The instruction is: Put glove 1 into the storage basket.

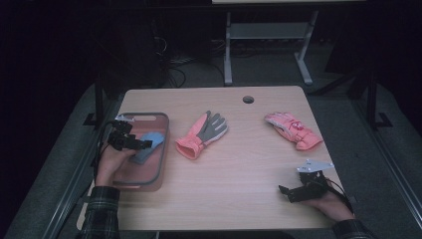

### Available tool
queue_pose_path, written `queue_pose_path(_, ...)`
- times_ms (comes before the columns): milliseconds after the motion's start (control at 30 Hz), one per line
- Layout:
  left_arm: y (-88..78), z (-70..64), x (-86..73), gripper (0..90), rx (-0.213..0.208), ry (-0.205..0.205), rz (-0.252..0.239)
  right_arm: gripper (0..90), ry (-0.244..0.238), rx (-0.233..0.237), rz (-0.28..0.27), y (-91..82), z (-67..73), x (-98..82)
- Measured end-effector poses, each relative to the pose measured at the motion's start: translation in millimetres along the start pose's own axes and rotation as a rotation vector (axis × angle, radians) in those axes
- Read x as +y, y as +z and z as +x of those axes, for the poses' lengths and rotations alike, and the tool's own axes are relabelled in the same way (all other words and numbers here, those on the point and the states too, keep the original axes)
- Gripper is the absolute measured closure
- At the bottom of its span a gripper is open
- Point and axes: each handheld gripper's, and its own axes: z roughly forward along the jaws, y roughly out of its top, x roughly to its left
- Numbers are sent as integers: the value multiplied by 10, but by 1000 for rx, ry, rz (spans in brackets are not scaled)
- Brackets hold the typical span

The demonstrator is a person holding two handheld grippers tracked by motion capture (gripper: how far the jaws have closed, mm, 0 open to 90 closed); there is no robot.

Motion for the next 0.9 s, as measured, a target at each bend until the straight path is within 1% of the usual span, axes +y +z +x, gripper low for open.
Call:
queue_pose_path(67,-94,-57,38,159,-18,15,-36,0,0,0,0,0,0,0)
queue_pose_path(200,-211,-201,106,152,-53,49,-64,0,-1,0,-1,1,0,1)
queue_pose_path(333,-275,-346,154,152,-109,78,-92,0,0,0,-1,1,1,1)
queue_pose_path(400,-286,-424,183,152,-127,90,-105,0,-1,1,0,2,0,2)
queue_pose_path(433,-284,-462,198,152,-135,94,-106,0,-2,1,0,2,0,2)
queue_pose_path(467,-280,-501,211,152,-140,108,-104,0,-1,1,0,2,0,2)
queue_pose_path(567,-267,-622,243,155,-174,126,-109,0,-2,2,0,6,-2,5)
queue_pose_path(600,-263,-666,253,155,-182,128,-115,0,-3,3,0,6,-3,6)
queue_pose_path(667,-259,-747,276,155,-185,153,-118,0,-2,2,0,6,-3,6)
queue_pose_path(700,-250,-794,287,163,-195,159,-122,0,-3,2,0,6,-3,6)
queue_pose_path(733,-244,-835,304,181,-205,176,-119,0,-1,3,2,5,-2,6)
queue_pose_path(800,-223,-925,340,230,-217,195,-123,0,-3,3,0,6,-4,7)
queue_pose_path(833,-208,-974,357,245,-223,199,-128,0,-3,3,1,6,-4,6)
queue_pose_path(867,-196,-1010,376,293,-228,218,-125,0,-3,3,1,6,-4,7)
queue_pose_path(900,-178,-1049,392,329,-234,222,-128,0,-4,1,1,7,-4,7)
